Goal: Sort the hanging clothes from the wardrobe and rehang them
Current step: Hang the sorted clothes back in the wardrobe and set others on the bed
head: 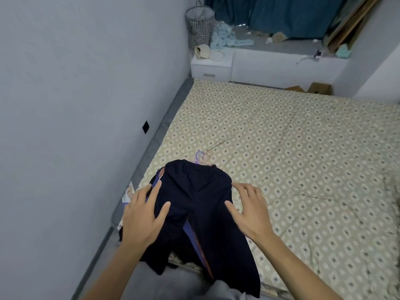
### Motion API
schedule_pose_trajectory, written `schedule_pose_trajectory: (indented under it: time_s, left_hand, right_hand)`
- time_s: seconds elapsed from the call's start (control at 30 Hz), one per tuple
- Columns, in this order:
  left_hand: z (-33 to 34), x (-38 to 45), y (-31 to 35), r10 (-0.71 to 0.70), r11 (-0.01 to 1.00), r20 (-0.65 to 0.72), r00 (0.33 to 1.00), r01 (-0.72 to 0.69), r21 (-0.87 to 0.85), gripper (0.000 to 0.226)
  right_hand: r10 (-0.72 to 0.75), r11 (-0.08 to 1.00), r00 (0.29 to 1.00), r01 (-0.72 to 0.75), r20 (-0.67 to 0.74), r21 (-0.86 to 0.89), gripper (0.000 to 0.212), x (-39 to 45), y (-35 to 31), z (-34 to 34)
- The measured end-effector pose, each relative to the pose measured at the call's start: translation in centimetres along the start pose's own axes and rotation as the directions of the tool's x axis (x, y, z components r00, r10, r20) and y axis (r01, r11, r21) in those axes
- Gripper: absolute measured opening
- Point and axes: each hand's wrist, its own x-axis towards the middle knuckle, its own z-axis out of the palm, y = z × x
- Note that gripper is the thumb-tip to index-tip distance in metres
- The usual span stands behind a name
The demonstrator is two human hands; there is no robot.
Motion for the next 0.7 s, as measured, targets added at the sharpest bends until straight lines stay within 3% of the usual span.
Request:
schedule_pose_trajectory:
  time_s: [0.3,0.53,0.7]
  left_hand:
    - [6.1,10.6,-2.7,0.087,0.996,0.119,0.989,-0.089,0.012,0.069]
    - [17.6,23.5,-7.9,0.109,0.982,0.351,0.930,-0.155,0.105,0.072]
    - [25.8,30.5,-11.3,0.110,0.967,0.442,0.890,-0.199,0.161,0.071]
  right_hand:
    - [0.069,0.992,0.993,-0.058,0.091,-0.114,0.064,8.4,2.0,5.6]
    - [0.217,0.963,0.950,-0.172,0.222,-0.205,0.065,18.1,5.7,14.9]
    - [0.335,0.935,0.897,-0.278,0.289,-0.220,0.065,23.9,10.1,22.6]
